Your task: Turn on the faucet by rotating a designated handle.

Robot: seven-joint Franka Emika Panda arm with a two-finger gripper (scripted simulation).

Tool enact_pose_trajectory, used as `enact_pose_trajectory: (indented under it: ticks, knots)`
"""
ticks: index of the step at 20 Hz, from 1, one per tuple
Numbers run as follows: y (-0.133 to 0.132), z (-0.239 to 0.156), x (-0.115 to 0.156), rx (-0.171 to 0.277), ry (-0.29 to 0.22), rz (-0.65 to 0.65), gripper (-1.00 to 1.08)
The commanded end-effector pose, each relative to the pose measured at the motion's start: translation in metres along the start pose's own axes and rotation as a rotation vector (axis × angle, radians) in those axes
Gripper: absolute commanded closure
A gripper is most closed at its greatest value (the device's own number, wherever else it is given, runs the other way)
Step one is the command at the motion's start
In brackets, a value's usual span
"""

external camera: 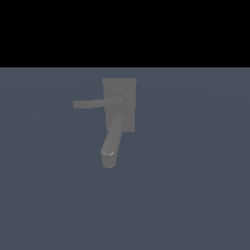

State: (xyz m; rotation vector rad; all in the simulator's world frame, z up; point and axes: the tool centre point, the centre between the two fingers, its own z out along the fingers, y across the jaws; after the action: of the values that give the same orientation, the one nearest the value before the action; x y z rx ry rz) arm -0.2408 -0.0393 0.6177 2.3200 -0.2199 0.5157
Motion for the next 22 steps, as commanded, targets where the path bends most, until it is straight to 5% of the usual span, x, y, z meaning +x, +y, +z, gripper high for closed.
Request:
enact_pose_trajectory:
  ticks: [1, 12, 22]
  knots:
    - [0.005, -0.018, 0.01, -0.106, 0.063, 0.003, 1.08]
    - [-0.008, -0.106, 0.051, -0.552, 0.33, -0.047, 1.08]
    - [-0.077, -0.173, 0.086, -0.924, 0.555, -0.198, 1.08]
